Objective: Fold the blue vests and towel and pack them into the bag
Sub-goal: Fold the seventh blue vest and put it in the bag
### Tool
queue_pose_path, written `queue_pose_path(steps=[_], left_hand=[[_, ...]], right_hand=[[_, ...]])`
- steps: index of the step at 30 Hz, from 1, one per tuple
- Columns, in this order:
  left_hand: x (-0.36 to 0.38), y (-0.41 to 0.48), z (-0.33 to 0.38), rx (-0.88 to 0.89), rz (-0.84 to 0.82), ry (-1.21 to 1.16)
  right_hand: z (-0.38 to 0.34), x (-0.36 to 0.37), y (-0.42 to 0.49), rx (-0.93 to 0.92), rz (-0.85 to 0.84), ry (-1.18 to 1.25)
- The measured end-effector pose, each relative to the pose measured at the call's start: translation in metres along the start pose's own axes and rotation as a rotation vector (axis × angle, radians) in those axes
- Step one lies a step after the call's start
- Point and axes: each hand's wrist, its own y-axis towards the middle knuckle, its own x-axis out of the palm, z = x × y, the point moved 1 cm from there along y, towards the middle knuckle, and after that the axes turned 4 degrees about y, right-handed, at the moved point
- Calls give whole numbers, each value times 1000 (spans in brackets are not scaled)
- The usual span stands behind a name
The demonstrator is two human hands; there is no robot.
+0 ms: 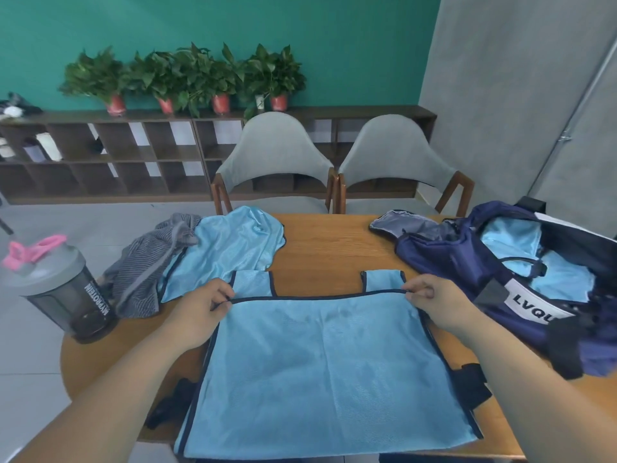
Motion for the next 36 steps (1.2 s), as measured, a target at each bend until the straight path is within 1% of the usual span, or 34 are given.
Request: queue_pose_path(steps=[4,5,9,11,14,16,18,22,24,28,30,33,36], left_hand=[[-4,6,5,13,24,-124],[-7,11,11,17,33,-162],[-11,40,25,-31,174,-188],[-1,47,26,-26,151,-142],[21,46,16,-43,55,49],[27,38,11,-28,84,153],[30,32,11,31,135,171],[23,32,13,106,264,162],[18,36,17,128,298,161],[18,45,23,148,334,163],[22,50,22,136,307,185],[37,48,13,107,187,298],[44,45,8,126,215,364]], right_hand=[[-20,-5,1,57,-31,183],[-26,-8,6,64,-29,192],[-40,-7,37,-18,124,61],[-34,4,47,-30,145,-58],[-15,24,49,-22,126,-241],[-7,30,46,-48,160,-319],[-6,31,45,-79,186,-384],[-16,25,44,-175,246,-414],[-23,23,46,-216,285,-422],[-24,27,53,-207,305,-449],[-20,31,54,-191,314,-467],[-7,40,51,-156,280,-540],[1,45,48,-185,291,-564]])
